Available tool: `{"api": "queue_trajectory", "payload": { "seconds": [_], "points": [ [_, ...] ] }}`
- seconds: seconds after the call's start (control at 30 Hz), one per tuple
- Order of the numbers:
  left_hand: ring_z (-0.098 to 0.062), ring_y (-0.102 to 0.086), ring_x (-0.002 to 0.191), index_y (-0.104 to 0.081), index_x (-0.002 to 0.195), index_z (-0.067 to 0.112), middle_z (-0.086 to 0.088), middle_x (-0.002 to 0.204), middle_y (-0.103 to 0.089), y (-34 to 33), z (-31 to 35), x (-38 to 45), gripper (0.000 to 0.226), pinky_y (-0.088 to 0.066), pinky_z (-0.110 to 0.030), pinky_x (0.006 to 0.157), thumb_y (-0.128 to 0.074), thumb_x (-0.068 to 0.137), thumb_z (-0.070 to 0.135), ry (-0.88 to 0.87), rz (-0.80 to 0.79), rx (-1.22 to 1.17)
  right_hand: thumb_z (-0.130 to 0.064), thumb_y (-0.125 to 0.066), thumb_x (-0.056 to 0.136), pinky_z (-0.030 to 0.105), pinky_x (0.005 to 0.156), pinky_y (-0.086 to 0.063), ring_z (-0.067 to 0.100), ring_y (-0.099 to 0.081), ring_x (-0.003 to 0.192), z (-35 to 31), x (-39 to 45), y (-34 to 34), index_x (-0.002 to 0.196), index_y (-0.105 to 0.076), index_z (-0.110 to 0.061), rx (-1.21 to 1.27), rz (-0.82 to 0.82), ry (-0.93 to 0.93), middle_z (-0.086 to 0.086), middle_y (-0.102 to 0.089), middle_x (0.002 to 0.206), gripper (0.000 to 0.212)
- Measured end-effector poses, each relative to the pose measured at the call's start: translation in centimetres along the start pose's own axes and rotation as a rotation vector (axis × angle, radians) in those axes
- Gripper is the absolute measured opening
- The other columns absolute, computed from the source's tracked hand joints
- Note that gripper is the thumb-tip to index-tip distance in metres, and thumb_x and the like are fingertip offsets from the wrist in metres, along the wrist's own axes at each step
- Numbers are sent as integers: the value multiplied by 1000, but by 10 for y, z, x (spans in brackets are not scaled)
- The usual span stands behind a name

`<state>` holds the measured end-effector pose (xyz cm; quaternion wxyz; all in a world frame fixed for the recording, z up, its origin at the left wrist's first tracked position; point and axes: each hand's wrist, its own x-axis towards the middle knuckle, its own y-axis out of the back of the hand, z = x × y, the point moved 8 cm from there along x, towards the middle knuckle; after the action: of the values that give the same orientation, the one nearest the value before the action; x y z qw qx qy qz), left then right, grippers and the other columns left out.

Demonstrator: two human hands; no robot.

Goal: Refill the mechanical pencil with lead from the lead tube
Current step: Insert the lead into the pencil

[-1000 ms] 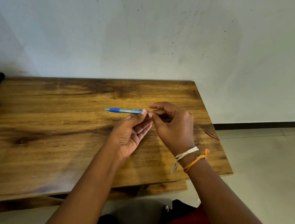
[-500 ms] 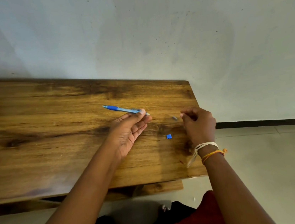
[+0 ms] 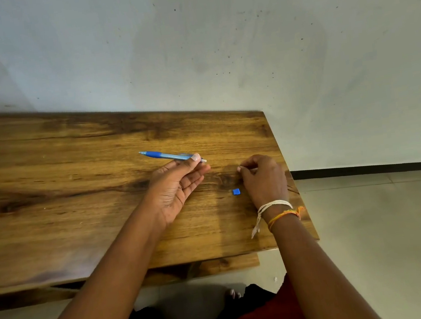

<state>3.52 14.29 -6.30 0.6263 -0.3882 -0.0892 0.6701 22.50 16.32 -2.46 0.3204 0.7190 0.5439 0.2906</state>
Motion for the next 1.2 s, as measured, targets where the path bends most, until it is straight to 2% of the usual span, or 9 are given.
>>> {"api": "queue_trajectory", "payload": {
  "seconds": [0.13,0.23,0.43,0.6,0.8,0.97,1.1,1.2],
  "points": [
    [-19,-73,87,-69,94,5,-7,84,-76,3,5,0,12,-56,-30,86,-66,84,9,-39,48,-48,-20,-74,82,24,66,-56,9,-68,73,-28,-7,-2,89,-72,-16,411,-69,50,-3,-72,81,8],
    [-20,-73,85,-68,92,4,-9,84,-75,4,7,1,9,-57,-31,85,-65,84,8,-73,60,-58,-16,-74,81,19,63,-52,2,-65,70,-49,-16,-7,89,-75,-16,509,-122,166,-5,-73,80,8],
    [-18,-73,82,-68,92,5,-8,84,-76,2,5,1,8,-58,-29,81,-66,84,8,-81,32,-49,-6,-72,82,23,79,-56,6,-71,87,-56,-21,-13,93,-76,-13,566,-148,218,-3,-76,90,14],
    [-23,-72,88,-69,95,3,-13,91,-75,3,5,1,14,-57,-32,84,-68,82,8,-78,35,-47,-6,-72,82,19,77,-55,4,-70,86,-57,-21,-11,93,-76,-15,581,-134,211,-5,-75,89,15],
    [-22,-73,87,-68,96,3,-14,92,-75,2,5,0,16,-57,-31,86,-68,80,7,-67,20,-47,-6,-71,82,18,76,-55,5,-70,86,-59,-23,-9,95,-76,-12,551,-110,236,-2,-75,90,14],
    [-17,-74,83,-68,92,6,-8,83,-76,0,5,-2,10,-55,-30,89,-66,82,5,-60,4,-35,-7,-72,82,17,75,-55,6,-69,88,-62,-25,-8,95,-76,-12,501,-93,278,-2,-75,93,15],
    [-15,-73,81,-69,90,8,-6,81,-76,0,5,-3,9,-55,-29,88,-65,83,5,-57,12,-35,-9,-74,80,23,78,-57,6,-70,87,-62,-24,-11,94,-77,-12,529,-111,260,-1,-76,91,14],
    [-15,-73,83,-68,91,7,-6,83,-76,0,5,-3,9,-54,-29,89,-65,84,5,-51,1,-38,-10,-77,78,35,79,-59,12,-72,84,-55,-22,-14,91,-76,-13,605,-111,175,1,-76,87,13]
  ]
}}
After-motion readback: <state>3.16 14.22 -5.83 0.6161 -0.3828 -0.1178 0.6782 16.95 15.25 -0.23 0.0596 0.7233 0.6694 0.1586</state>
